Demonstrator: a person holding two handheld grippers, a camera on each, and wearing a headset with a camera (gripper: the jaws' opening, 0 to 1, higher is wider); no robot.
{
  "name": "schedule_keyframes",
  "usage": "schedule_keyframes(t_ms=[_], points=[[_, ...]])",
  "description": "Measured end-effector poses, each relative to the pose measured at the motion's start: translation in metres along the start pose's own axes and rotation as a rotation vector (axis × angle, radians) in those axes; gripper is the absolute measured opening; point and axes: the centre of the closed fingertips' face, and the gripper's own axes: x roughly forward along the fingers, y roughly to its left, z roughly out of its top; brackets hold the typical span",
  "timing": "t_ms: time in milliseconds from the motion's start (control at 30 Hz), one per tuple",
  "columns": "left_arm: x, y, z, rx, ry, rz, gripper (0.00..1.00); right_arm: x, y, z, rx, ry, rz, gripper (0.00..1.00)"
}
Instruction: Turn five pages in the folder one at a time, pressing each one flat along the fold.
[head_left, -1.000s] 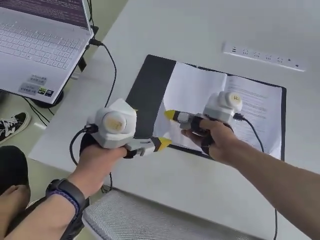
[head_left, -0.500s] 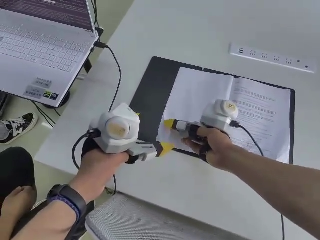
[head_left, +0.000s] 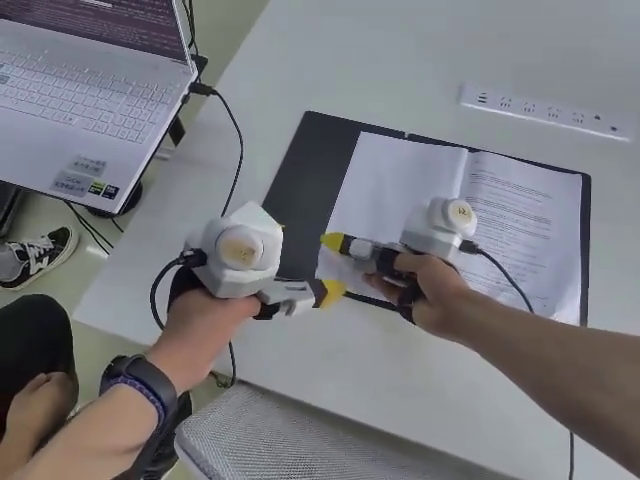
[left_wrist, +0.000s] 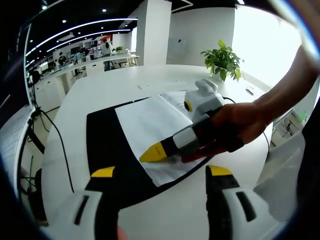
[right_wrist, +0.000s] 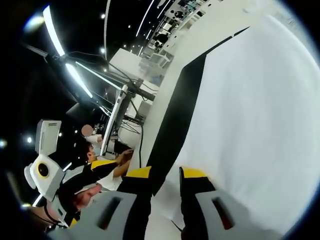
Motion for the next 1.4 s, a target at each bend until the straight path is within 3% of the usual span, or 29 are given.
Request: schedule_keyframes(t_ms=[133,233,433,533,867,1000,1133,1267,1400], points=[[0.005,0.001,0.000,0.004,0.000,0.001,0.63,-0.003,0.008,0.010,0.021,-0.054,0.028,0.26],[0.007,0.000,-0.001,0.006,0.003,-0.002,0.60,-0.007,0.010,0.015,0.012,-0.060,0.036,0.27],[0.011,0.002,0.004,0.001,-0.003,0.003,0.46,-0.021,0.004,0.034,0.013,-0.106,0.027,0.26],[0.018,0.003,0.005,-0.032,0.001,-0.006,0.38,-0.030,0.006,0.040,0.005,-0.121,0.025,0.25],[0.038,0.001,0.008,-0.013,0.007,-0.031,0.23,-0.059,-0.007,0.055,-0.012,-0.165,-0.014,0.24],[0.049,0.001,0.002,-0.032,0.020,-0.044,0.18,-0.074,-0.002,0.051,-0.011,-0.180,-0.027,0.24],[0.060,0.002,-0.011,-0.031,0.058,-0.048,0.08,-0.087,0.002,0.048,-0.009,-0.191,-0.040,0.23],[0.067,0.002,-0.024,-0.040,0.093,-0.052,0.04,-0.097,0.003,0.048,-0.012,-0.196,-0.047,0.23],[0.071,0.006,-0.039,0.026,0.153,-0.026,0.00,-0.110,-0.002,0.052,-0.012,-0.209,-0.058,0.22]])
